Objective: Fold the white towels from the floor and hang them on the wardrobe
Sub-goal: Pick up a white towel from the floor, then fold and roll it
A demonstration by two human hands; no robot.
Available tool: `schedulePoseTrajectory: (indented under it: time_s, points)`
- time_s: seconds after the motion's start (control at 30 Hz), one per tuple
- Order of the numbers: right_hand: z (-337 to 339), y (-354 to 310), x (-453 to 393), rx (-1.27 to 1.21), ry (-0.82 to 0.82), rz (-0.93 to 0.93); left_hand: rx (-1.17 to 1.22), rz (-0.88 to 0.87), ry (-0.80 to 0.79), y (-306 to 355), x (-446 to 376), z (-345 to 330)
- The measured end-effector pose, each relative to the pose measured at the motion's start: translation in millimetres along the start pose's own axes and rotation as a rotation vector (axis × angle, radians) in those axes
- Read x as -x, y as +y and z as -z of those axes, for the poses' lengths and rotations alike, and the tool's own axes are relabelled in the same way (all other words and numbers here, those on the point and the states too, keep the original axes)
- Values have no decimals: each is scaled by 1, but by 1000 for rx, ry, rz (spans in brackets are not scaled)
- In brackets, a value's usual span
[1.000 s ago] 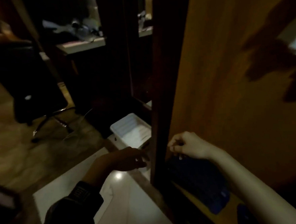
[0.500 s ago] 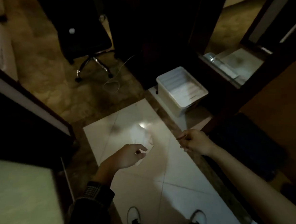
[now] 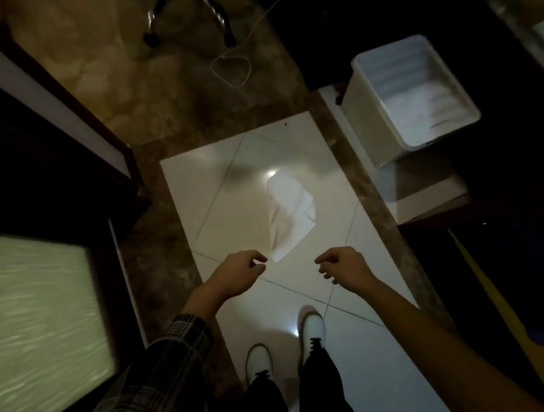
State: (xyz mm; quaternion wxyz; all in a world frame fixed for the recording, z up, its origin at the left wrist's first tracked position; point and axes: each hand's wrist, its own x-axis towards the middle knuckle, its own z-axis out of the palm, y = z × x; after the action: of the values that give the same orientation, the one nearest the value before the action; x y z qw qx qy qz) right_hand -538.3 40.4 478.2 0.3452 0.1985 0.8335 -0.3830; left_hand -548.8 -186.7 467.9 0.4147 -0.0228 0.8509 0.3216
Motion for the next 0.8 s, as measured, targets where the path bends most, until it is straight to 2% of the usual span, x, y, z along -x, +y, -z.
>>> schedulePoseTrajectory:
  time_s: [0.17,0.57,0.8]
  points:
    - [-63,38,-105,53,-58,-28,67,75,16,-63,-88,-38]
    - [-217,149,-301,473,-253,-3,143,246,-145,-218,-246,-154]
    - [-288,193,-378,705,-314,170,290,310,-9,-275,-294,-197]
